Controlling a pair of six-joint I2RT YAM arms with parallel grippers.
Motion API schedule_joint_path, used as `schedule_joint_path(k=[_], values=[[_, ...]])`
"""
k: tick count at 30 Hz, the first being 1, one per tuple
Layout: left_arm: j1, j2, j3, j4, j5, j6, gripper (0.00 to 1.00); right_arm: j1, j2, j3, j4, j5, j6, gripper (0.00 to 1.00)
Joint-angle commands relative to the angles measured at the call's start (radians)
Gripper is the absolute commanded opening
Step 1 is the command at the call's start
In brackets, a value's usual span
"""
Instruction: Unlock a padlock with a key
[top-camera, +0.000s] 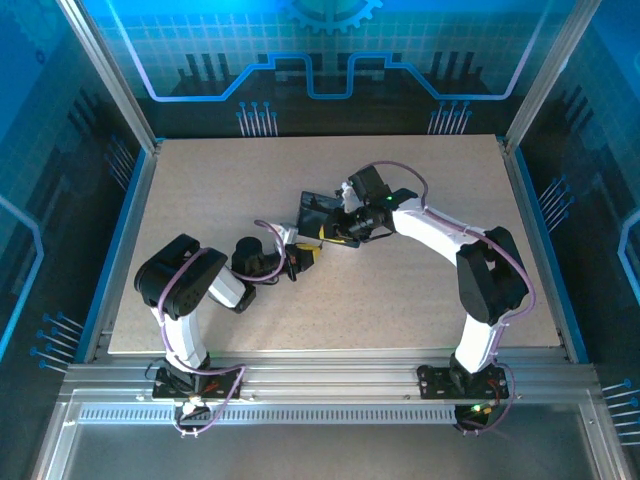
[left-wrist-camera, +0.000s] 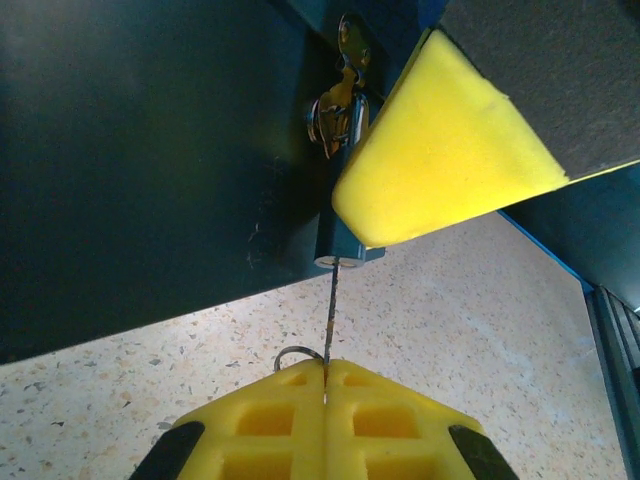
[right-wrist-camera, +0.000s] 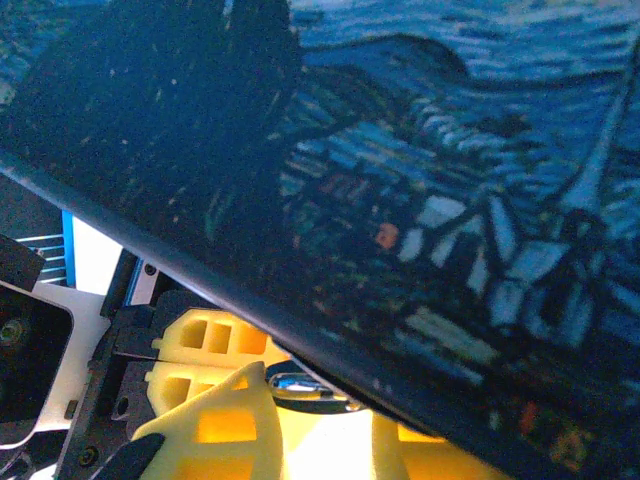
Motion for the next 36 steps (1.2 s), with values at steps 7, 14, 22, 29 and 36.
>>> schedule_joint_path(k=[7, 14, 22, 29, 36], values=[[0.032, 0.027, 0.054, 0.060, 0.101, -0.118, 0.00, 0.013, -0.048, -0.022, 0.021, -0.059, -0.059, 0.00], [0.049, 0.013, 0.048, 0.053, 0.155, -0.138, 0.00, 0.006, -0.043, -0.020, 0.002, -0.053, -0.111, 0.00], [0.049, -0.018, 0.025, 0.045, 0.123, -0.126, 0.00, 0.002, -0.038, -0.010, -0.039, -0.017, -0.087, 0.00], [0.000, -0.091, 0.001, -0.002, -0.032, -0.036, 0.00, 0.024, -0.028, 0.027, -0.109, 0.047, -0.045, 0.00], [-0.018, -0.088, 0.004, 0.011, -0.073, -0.029, 0.00, 0.032, -0.028, 0.034, -0.110, 0.037, 0.033, 0.00]])
